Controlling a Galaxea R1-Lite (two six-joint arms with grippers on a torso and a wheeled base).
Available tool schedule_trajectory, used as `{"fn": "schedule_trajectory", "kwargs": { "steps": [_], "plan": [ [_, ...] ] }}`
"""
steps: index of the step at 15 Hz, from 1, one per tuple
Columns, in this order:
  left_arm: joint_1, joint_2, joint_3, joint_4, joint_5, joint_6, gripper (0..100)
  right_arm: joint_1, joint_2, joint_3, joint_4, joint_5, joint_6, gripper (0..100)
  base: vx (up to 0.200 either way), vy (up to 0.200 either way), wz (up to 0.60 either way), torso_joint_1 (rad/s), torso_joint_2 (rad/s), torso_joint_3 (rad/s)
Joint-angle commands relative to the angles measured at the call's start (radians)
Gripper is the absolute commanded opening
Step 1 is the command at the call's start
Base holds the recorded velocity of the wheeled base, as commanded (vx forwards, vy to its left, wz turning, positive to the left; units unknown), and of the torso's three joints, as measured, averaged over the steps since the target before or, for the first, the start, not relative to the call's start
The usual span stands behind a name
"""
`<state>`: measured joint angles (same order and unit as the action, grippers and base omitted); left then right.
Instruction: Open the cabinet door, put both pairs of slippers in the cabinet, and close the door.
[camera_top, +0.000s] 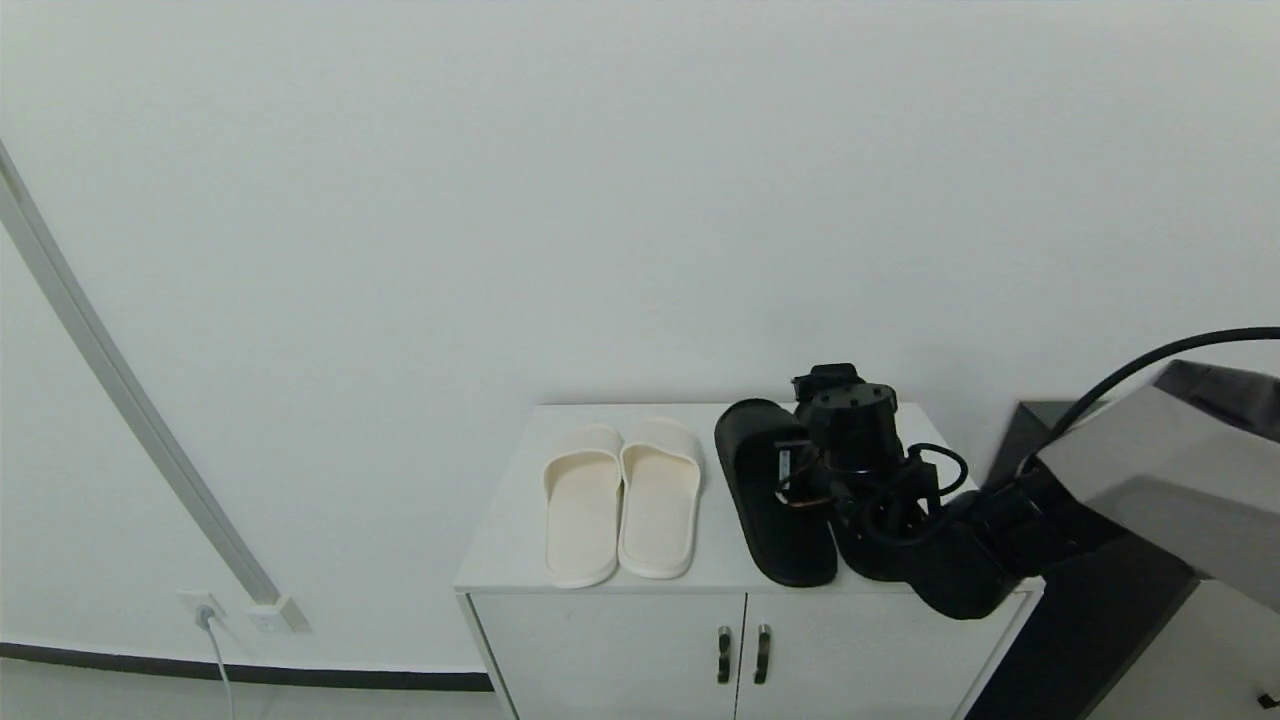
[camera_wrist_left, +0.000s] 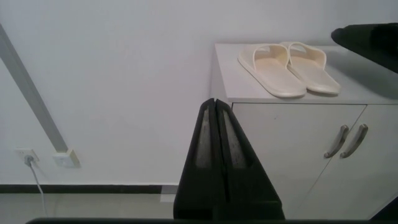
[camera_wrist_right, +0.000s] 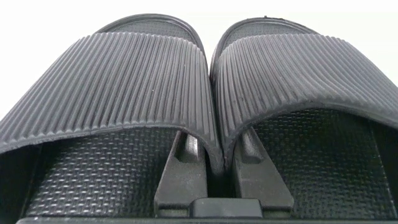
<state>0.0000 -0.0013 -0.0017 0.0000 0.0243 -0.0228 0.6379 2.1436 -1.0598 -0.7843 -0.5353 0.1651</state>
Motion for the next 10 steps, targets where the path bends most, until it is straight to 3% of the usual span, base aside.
{"fn": "schedule_trajectory", "kwargs": {
  "steps": [1, 4, 6, 8, 10],
  "plan": [
    [0.0, 0.001, 0.0, 0.0, 0.0, 0.0, 0, 0.045, -0.205, 0.227, -0.058, 0.113, -0.038, 0, 0.0, 0.0, 0.0, 0.0, 0.0, 0.0],
    [0.0, 0.001, 0.0, 0.0, 0.0, 0.0, 0, 0.069, -0.335, 0.44, -0.13, 0.339, -0.09, 0, 0.0, 0.0, 0.0, 0.0, 0.0, 0.0],
    [0.0, 0.001, 0.0, 0.0, 0.0, 0.0, 0, 0.077, -0.393, 0.503, -0.13, 0.423, -0.088, 0, 0.0, 0.0, 0.0, 0.0, 0.0, 0.0],
    [0.0, 0.001, 0.0, 0.0, 0.0, 0.0, 0, 0.077, -0.476, 0.564, -0.125, 0.591, -0.088, 0, 0.0, 0.0, 0.0, 0.0, 0.0, 0.0],
    [0.0, 0.001, 0.0, 0.0, 0.0, 0.0, 0, 0.077, -0.516, 0.598, -0.124, 0.653, -0.088, 0, 0.0, 0.0, 0.0, 0.0, 0.0, 0.0]
  ]
}}
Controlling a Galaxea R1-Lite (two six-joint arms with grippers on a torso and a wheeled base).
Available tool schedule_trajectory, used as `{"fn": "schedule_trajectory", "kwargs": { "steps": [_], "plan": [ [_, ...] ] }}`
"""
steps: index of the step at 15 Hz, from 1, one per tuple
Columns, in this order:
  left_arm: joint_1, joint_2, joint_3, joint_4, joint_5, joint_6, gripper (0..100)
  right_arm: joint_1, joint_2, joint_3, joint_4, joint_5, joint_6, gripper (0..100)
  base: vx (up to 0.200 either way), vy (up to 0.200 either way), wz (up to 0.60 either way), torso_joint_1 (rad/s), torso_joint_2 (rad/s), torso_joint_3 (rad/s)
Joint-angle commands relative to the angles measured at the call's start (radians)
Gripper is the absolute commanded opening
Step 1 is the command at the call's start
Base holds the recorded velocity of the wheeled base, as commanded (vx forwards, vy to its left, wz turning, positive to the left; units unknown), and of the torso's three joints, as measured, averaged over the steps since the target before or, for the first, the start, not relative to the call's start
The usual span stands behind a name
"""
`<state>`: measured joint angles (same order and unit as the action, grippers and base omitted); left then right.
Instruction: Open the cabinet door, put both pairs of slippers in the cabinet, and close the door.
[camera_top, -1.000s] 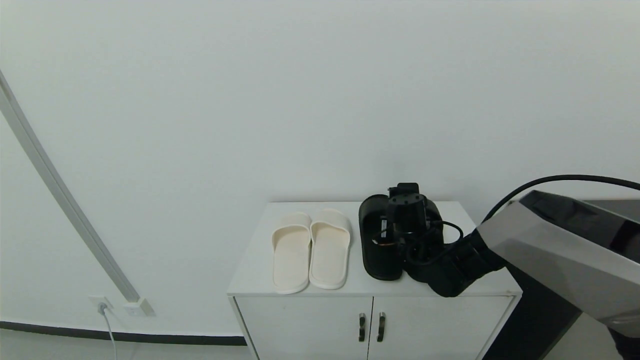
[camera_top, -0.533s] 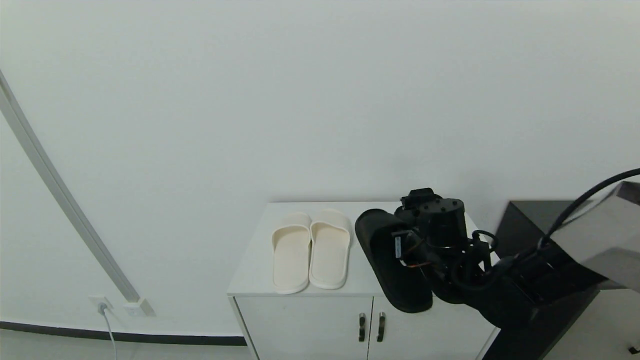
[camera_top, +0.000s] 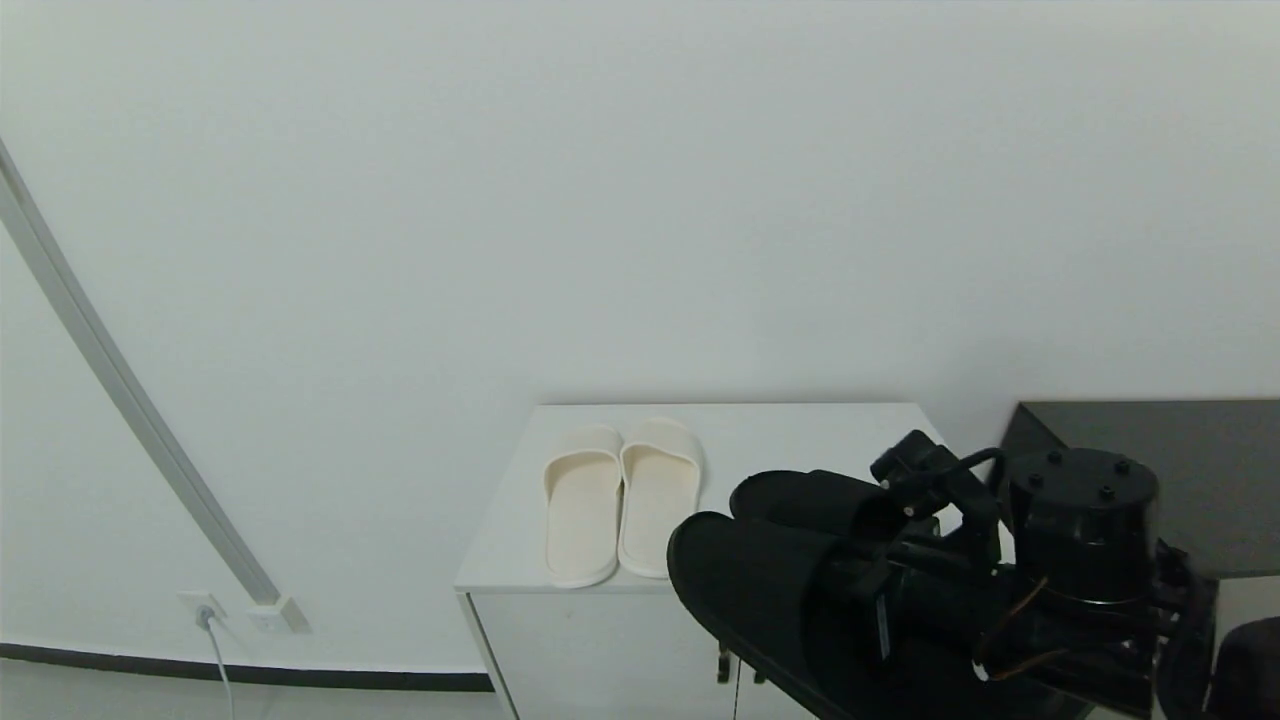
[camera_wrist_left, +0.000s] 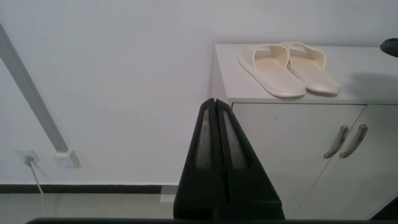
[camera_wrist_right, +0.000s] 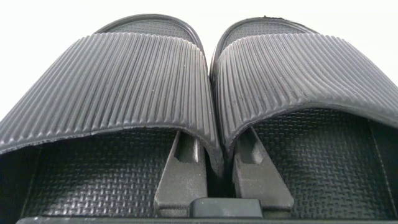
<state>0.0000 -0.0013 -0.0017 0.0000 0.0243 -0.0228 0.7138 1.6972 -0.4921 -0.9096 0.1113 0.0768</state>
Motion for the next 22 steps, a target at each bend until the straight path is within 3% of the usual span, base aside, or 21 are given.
{"fn": "schedule_trajectory", "kwargs": {
  "steps": [1, 9, 18, 22],
  "plan": [
    [0.0, 0.001, 0.0, 0.0, 0.0, 0.0, 0, 0.003, -0.08, 0.037, 0.001, 0.025, 0.0, 0, 0.0, 0.0, 0.0, 0.0, 0.0, 0.0],
    [0.0, 0.001, 0.0, 0.0, 0.0, 0.0, 0, 0.024, -0.076, 0.044, 0.001, 0.051, 0.0, 0, 0.0, 0.0, 0.0, 0.0, 0.0, 0.0],
    [0.0, 0.001, 0.0, 0.0, 0.0, 0.0, 0, 0.035, -0.07, 0.063, -0.002, 0.054, 0.0, 0, -0.2, 0.0, 0.0, -0.002, 0.0, 0.003],
    [0.0, 0.001, 0.0, 0.0, 0.0, 0.0, 0, 0.033, -0.071, 0.072, -0.002, 0.088, -0.002, 0, 0.0, 0.0, 0.0, 0.0, 0.0, 0.0]
  ]
}}
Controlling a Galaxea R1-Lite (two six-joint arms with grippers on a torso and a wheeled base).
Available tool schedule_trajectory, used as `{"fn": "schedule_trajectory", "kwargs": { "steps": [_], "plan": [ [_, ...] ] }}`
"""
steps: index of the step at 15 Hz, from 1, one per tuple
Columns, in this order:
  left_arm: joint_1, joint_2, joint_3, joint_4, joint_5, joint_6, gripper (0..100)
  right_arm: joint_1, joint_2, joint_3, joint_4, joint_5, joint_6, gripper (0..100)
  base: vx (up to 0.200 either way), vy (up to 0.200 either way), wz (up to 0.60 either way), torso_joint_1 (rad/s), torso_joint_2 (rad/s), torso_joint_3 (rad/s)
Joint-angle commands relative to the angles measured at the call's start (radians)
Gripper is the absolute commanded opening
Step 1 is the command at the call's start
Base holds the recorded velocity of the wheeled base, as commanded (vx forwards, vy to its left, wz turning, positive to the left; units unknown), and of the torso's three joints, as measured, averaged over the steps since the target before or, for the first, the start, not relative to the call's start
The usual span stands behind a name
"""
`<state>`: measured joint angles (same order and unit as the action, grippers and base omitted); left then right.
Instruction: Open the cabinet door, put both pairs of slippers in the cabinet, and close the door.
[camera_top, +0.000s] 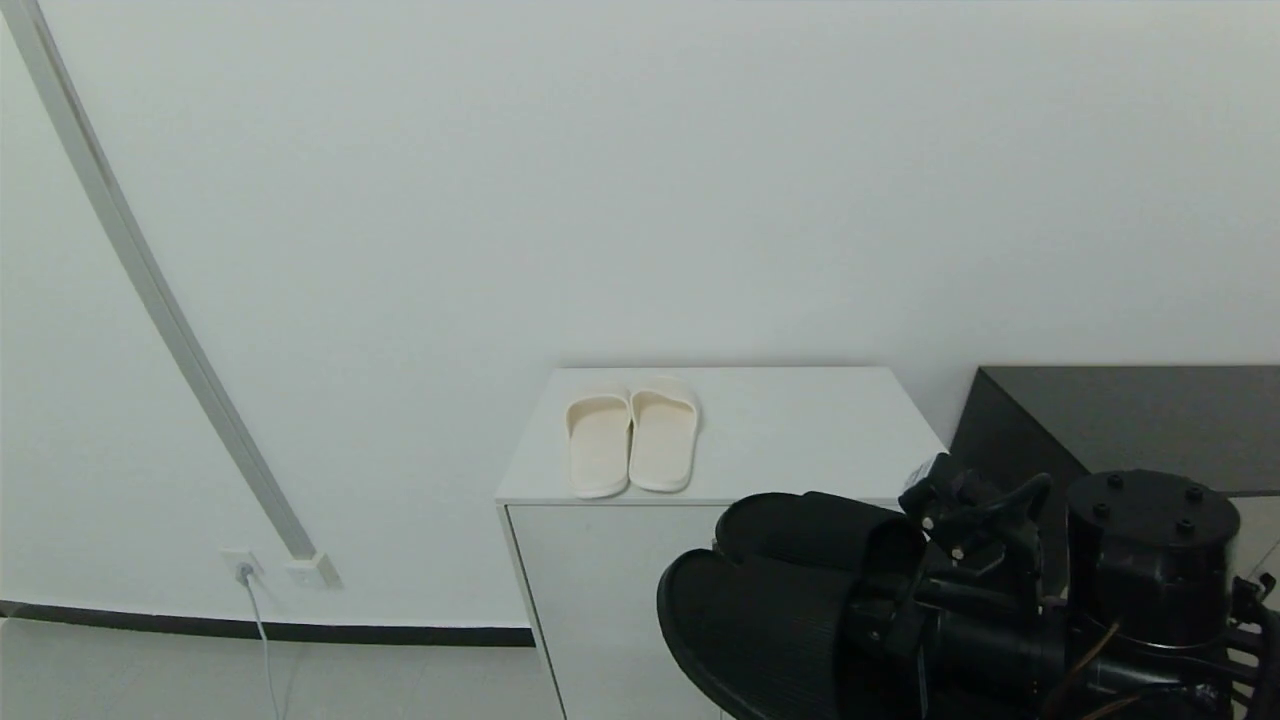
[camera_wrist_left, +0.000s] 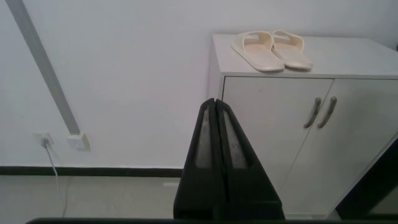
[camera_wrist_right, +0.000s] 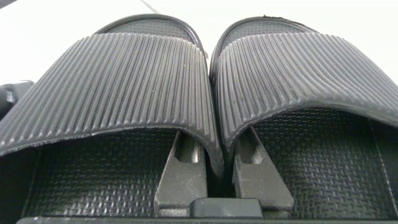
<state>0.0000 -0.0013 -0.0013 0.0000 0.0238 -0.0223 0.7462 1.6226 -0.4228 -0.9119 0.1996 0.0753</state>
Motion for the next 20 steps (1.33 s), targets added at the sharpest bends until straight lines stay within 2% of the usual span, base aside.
{"fn": "schedule_trajectory", "kwargs": {
  "steps": [1, 12, 14, 15, 20],
  "plan": [
    [0.0, 0.001, 0.0, 0.0, 0.001, -0.001, 0, 0.001, 0.005, 0.006, 0.001, 0.0, 0.0, 0, 0.0, 0.0, 0.0, 0.0, 0.0, 0.0],
    [0.0, 0.001, 0.001, 0.0, 0.001, 0.002, 0, 0.001, -0.004, 0.044, -0.004, -0.006, -0.023, 0, 0.0, 0.0, 0.0, -0.006, 0.01, 0.007],
    [0.0, 0.001, 0.001, 0.0, -0.001, 0.015, 0, 0.002, -0.004, 0.047, -0.004, -0.006, -0.026, 0, 0.0, 0.0, 0.0, -0.134, 0.31, 0.166],
    [0.0, 0.001, 0.001, 0.0, -0.002, 0.015, 100, 0.002, -0.001, 0.05, -0.004, -0.006, -0.028, 0, 0.0, 0.0, 0.0, -0.154, 0.34, 0.188],
    [0.0, 0.001, 0.001, 0.0, 0.002, 0.005, 100, 0.002, -0.004, 0.056, -0.004, -0.005, -0.054, 0, 0.0, 0.0, 0.0, -0.155, 0.36, 0.192]
  ]
}}
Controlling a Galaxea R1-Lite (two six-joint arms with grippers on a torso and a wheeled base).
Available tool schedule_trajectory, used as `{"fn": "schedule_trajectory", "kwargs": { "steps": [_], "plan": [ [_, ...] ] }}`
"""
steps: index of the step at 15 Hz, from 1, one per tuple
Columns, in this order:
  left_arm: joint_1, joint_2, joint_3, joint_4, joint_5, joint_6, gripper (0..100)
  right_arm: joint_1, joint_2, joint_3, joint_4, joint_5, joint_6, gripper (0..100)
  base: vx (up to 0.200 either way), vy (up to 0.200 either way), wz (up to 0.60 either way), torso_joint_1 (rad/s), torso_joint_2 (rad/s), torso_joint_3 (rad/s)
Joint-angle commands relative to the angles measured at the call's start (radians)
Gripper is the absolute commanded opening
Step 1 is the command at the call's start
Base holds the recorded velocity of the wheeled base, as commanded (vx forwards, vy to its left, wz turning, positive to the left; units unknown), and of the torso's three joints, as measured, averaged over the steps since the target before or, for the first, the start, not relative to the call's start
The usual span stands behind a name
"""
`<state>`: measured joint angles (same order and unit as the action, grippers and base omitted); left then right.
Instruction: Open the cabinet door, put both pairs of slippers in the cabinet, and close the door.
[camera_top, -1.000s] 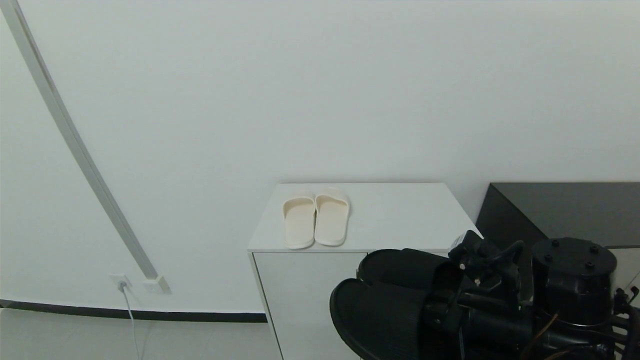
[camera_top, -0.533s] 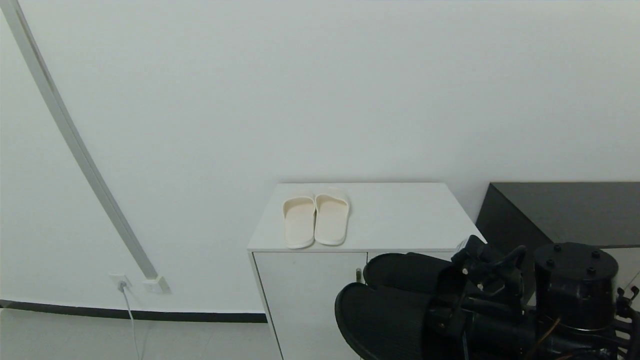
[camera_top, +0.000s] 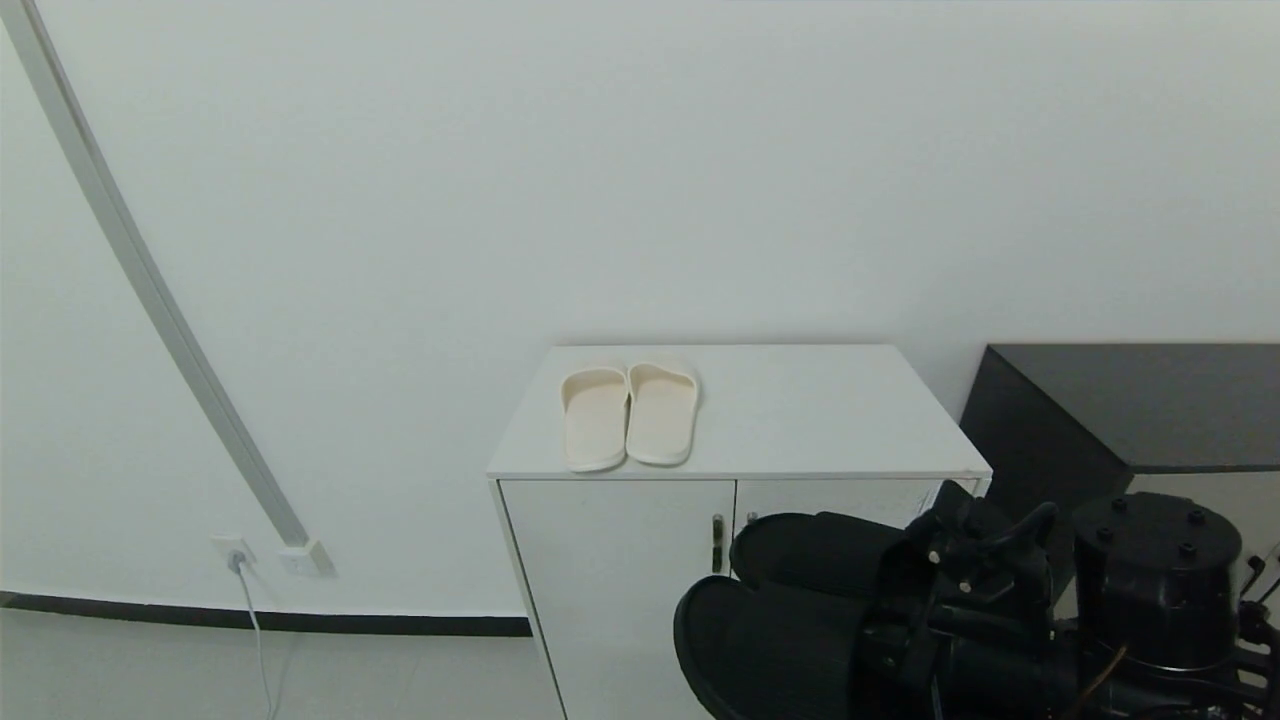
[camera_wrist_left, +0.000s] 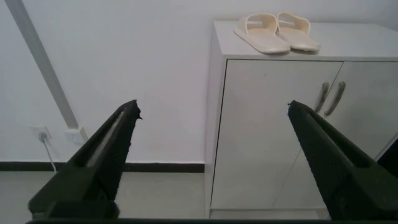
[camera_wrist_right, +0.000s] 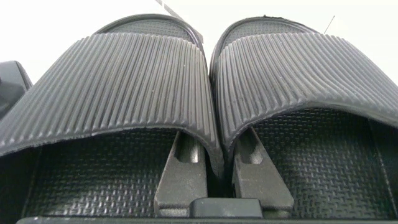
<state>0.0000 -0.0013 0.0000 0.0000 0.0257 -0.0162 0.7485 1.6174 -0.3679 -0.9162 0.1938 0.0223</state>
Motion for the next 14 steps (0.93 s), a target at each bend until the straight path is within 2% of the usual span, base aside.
{"fn": "schedule_trajectory", "kwargs": {
  "steps": [1, 6, 14],
  "plan": [
    [0.0, 0.001, 0.0, 0.0, 0.0, -0.001, 100, 0.0, 0.001, 0.003, -0.001, 0.001, -0.005, 0, 0.0, 0.0, 0.0, -0.168, 0.37, 0.203],
    [0.0, 0.001, 0.0, 0.0, 0.0, 0.001, 100, 0.0, 0.002, 0.009, -0.001, 0.003, -0.007, 0, 0.0, 0.0, 0.0, -0.175, 0.41, 0.232],
    [0.0, 0.001, 0.0, 0.0, 0.0, 0.004, 100, 0.0, 0.006, 0.015, -0.001, 0.006, -0.009, 0, 0.0, 0.0, 0.0, -0.22, 0.54, 0.321]
  ]
}}
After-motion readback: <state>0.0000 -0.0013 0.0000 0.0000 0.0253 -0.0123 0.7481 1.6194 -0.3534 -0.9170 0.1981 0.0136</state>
